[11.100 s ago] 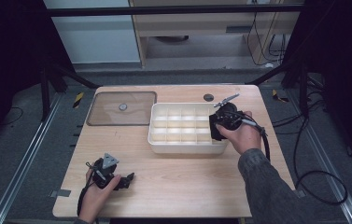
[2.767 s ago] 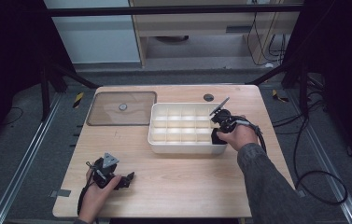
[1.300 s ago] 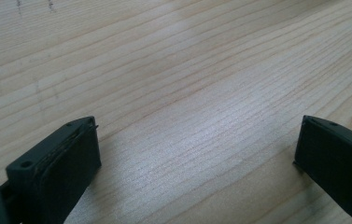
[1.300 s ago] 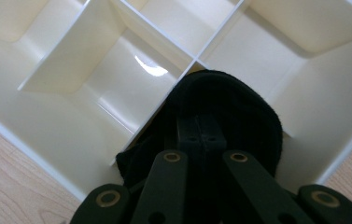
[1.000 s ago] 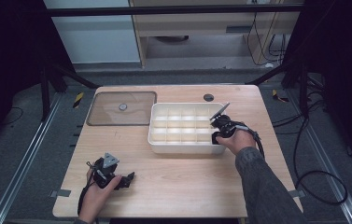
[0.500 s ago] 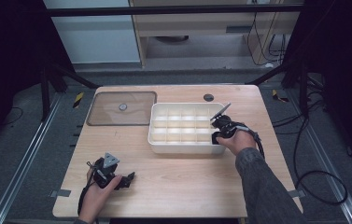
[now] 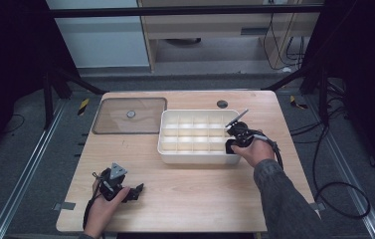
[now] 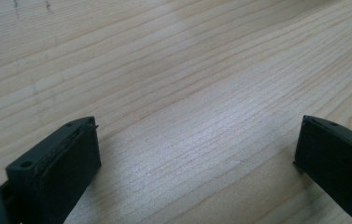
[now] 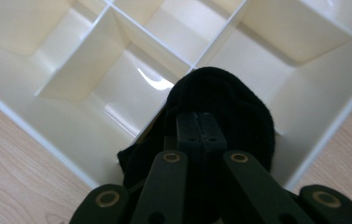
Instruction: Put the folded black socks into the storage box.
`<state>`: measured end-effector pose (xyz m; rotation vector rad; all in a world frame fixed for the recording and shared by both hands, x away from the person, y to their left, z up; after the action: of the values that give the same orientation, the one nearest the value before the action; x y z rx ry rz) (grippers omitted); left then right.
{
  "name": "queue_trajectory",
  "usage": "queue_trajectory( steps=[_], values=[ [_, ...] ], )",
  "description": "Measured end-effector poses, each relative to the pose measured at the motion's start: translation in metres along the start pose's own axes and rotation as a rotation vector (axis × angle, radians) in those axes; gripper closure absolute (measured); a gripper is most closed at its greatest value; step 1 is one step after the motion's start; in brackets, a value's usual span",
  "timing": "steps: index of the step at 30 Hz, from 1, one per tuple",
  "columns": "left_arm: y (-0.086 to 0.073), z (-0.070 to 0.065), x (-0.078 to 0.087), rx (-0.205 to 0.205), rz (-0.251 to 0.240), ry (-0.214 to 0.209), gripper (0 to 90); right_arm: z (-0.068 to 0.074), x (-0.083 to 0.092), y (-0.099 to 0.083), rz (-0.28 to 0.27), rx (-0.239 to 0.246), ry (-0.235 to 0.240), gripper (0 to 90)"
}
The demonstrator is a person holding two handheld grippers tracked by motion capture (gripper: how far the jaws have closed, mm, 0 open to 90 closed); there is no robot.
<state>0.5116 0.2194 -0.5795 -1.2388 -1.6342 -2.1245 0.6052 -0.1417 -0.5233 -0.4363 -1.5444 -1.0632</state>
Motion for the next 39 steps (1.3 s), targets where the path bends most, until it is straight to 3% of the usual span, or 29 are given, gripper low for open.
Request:
queue_trajectory(
  steps=[5,12,23,39],
  values=[
    [0.000,0.000,0.000,-0.004,0.000,0.001,0.0,-0.003,0.022,0.009,-0.062,0.003,-0.019,89.0],
    [0.000,0.000,0.000,-0.001,0.000,0.000,0.0,-0.003,0.050,0.016,-0.146,0.007,-0.010,89.7],
    [0.000,0.000,0.000,0.001,0.000,0.000,0.0,-0.007,0.056,0.013,-0.177,-0.006,-0.002,89.8],
    [0.000,0.000,0.000,-0.004,0.004,-0.001,0.0,-0.008,0.085,0.011,-0.307,-0.023,0.007,89.9]
  ],
)
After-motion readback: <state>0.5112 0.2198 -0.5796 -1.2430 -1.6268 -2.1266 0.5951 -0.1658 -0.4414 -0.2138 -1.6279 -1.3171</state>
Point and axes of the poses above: each handheld gripper's, and its own axes: x roughly backward along the jaws, y roughly out of its top, z roughly to its left, the point moved 10 cm from there along -x, roughly forward along the jaws, and after that the axes turned 2 degrees about y, right-handed, at the moved point
